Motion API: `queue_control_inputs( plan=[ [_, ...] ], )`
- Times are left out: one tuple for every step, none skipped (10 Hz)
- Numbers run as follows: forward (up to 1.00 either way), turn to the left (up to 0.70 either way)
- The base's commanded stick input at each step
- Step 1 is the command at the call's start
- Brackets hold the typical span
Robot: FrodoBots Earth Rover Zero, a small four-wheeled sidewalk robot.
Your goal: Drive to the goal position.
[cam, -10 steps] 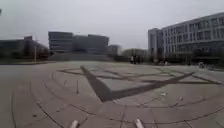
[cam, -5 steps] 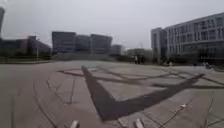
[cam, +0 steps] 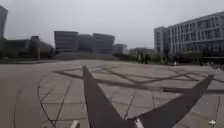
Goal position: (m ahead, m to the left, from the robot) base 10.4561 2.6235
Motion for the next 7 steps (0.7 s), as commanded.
queue_control_inputs(
  plan=[
    [1.00,0.02],
    [1.00,0.02],
    [1.00,0.02],
    [1.00,0.02],
    [1.00,0.02],
    [1.00,0.02],
    [1.00,0.02]
  ],
)
